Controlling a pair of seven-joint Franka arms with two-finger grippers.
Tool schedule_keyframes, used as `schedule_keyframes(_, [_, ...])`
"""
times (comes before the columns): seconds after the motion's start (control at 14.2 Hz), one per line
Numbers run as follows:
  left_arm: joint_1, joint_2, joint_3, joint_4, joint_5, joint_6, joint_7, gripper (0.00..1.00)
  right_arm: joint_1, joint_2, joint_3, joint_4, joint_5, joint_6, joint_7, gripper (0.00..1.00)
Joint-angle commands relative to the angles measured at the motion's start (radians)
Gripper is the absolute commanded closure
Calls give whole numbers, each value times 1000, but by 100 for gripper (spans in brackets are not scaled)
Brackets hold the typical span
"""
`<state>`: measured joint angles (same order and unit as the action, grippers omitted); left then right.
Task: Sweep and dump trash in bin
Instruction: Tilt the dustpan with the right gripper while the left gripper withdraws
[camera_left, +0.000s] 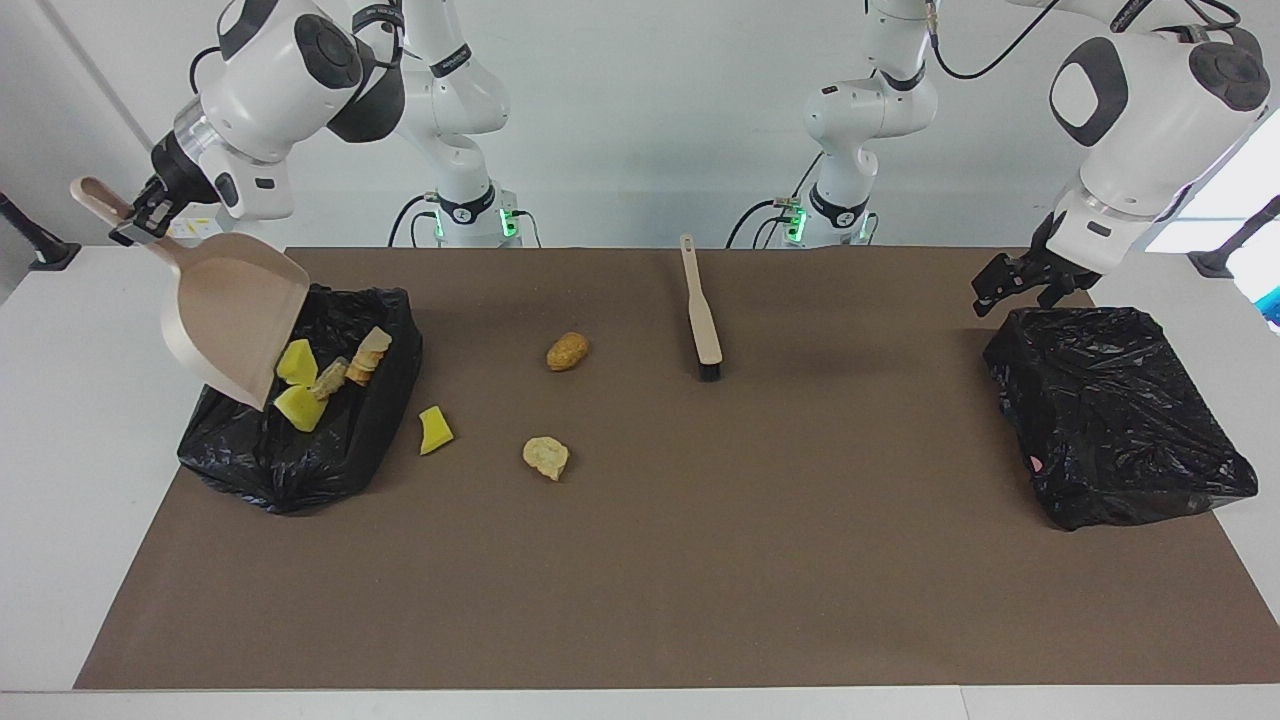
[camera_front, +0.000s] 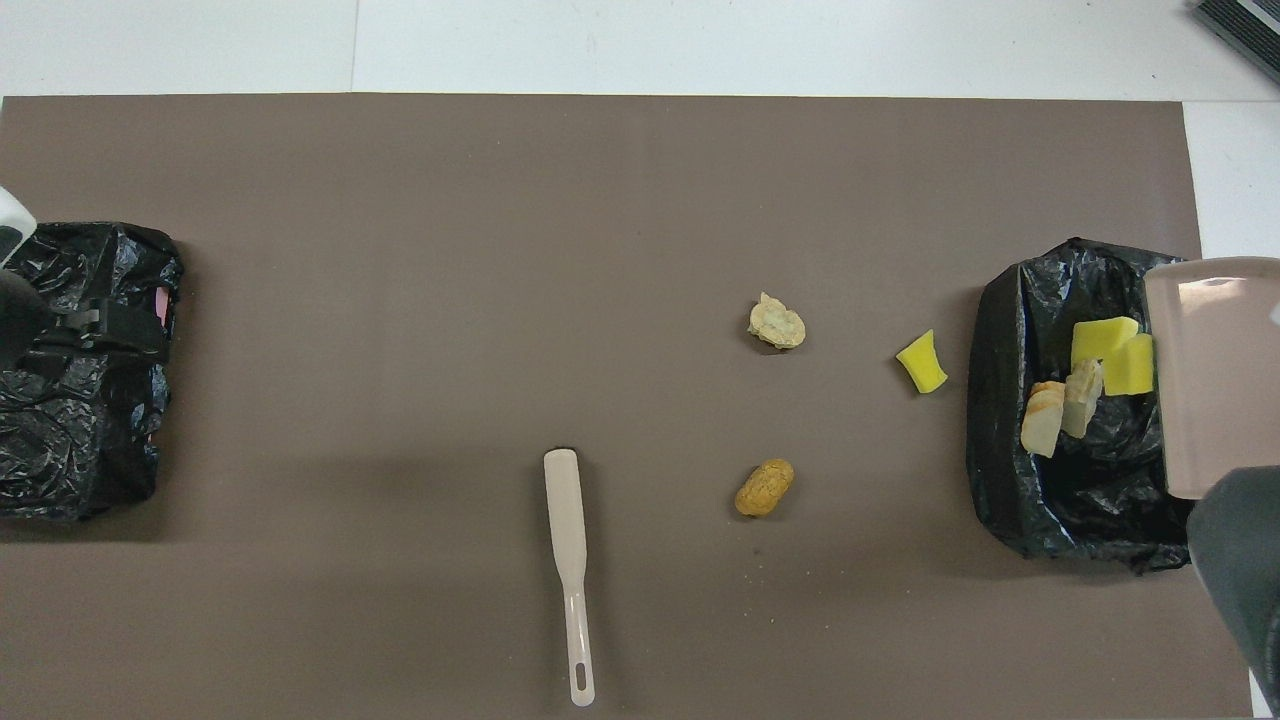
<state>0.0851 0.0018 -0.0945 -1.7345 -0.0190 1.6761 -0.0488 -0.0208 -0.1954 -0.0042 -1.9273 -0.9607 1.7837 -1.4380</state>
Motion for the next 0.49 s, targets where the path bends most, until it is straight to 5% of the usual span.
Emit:
schedule_keyframes(0.0, [-61,12,1,21,14,10,-8,0,-27,-16,-16,65,144,22,-94,100])
schedule_keyframes(0.42, [-42,-11,24,82,14,-9,-6,0,-59,-15,-19,93,435,5,-69,100])
